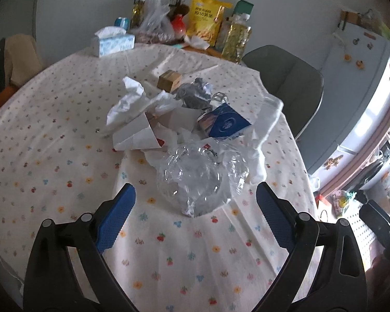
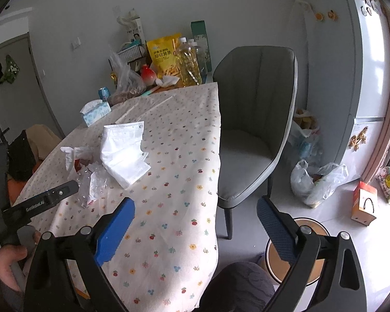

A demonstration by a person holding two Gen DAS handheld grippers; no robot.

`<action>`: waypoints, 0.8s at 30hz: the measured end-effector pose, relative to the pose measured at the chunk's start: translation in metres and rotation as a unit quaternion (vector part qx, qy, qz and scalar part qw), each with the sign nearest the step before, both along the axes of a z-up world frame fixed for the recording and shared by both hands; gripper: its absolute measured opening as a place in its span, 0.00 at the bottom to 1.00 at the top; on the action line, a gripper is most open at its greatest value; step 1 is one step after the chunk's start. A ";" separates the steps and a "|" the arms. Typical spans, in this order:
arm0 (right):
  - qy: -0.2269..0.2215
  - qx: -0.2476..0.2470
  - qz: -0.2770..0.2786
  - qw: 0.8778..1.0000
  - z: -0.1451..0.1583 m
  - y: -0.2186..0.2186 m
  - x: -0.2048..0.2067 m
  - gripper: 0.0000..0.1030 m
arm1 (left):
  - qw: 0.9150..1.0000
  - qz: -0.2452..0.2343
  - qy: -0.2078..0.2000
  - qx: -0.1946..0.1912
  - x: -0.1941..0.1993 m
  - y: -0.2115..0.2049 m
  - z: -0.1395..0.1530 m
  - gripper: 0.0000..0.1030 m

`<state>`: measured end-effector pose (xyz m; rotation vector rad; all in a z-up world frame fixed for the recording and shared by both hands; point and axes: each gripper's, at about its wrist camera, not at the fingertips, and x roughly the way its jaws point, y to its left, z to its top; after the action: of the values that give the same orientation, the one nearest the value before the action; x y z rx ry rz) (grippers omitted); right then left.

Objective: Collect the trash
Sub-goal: 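Reach the left tool to the crumpled clear plastic and close on it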

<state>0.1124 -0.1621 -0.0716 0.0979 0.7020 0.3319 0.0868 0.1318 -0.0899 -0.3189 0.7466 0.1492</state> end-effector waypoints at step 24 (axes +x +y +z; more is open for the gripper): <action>0.020 -0.006 0.013 1.000 -0.005 0.015 0.033 0.92 | 0.998 0.006 0.050 0.023 0.040 -0.016 -0.006 0.89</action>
<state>0.1451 -0.1468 -0.0766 0.0835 0.7455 0.3509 0.1266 0.1159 -0.0963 -0.2740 0.8392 0.1940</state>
